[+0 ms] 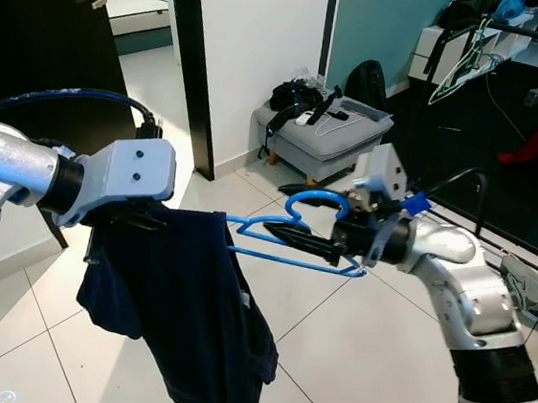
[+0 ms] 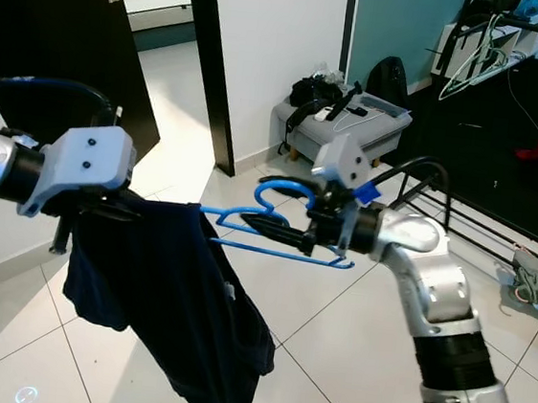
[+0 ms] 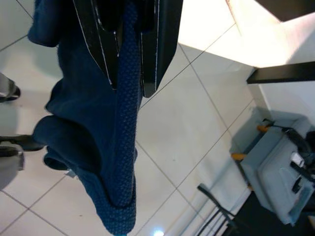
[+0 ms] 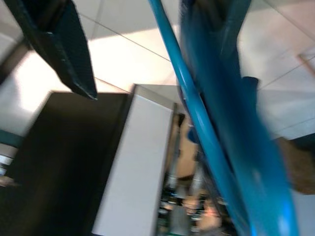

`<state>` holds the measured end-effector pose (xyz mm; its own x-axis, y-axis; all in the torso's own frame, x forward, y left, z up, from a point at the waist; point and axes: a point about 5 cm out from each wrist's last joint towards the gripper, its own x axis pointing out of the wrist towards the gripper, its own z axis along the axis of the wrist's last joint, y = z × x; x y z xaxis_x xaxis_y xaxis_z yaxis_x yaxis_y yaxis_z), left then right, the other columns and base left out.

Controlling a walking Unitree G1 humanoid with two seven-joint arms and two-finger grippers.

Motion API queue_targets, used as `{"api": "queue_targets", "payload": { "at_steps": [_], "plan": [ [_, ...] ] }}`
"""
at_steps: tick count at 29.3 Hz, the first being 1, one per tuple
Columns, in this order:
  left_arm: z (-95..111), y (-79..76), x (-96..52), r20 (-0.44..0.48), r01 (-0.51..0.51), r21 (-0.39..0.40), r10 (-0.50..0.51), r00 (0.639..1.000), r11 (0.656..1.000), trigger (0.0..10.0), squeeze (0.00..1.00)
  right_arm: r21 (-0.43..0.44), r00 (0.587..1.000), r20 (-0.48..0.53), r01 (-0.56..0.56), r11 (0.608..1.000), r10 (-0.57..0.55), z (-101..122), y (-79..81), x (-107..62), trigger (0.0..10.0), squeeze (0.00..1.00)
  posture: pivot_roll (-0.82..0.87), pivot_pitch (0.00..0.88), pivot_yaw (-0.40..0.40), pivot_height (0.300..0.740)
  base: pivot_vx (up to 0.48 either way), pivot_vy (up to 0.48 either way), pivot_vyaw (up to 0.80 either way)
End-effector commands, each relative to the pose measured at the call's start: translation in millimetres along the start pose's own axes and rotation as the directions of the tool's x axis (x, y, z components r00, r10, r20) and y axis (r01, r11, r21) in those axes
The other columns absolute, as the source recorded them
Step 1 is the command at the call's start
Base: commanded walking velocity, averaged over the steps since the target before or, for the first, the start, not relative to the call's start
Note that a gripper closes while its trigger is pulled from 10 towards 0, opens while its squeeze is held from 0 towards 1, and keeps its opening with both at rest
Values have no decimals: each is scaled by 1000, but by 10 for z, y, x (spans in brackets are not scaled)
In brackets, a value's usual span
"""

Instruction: Hang hanger

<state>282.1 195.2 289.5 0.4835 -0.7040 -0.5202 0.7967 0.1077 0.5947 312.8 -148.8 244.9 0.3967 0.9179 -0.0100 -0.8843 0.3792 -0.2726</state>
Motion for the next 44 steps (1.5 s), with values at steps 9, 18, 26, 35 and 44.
{"api": "queue_targets", "payload": {
  "at_steps": [9,18,26,35,44],
  "plan": [
    [-26,264,-209,1,-211,19,211,977,977,0,0,83,968,130,204,975,-214,132,-269,-422,10000,1000,-36,0,70,740,0,0,0],
    [4,480,-350,31,-376,23,375,927,926,0,0,281,992,123,-33,959,-2,-158,233,-523,10000,878,-42,0,69,740,0,0,0],
    [205,560,-373,147,-417,51,406,902,907,10000,0,306,992,-17,125,944,-126,-465,154,-418,10000,0,-42,0,66,740,0,0,0],
    [275,554,-350,197,-403,84,381,903,911,10000,0,414,942,-37,318,853,-333,-551,-73,-376,10000,0,-42,0,59,740,0,0,0],
    [484,497,-168,284,-388,86,351,892,918,10000,0,443,967,-116,255,860,-228,-636,94,-106,10000,0,-44,0,53,740,0,0,0]
  ]
}}
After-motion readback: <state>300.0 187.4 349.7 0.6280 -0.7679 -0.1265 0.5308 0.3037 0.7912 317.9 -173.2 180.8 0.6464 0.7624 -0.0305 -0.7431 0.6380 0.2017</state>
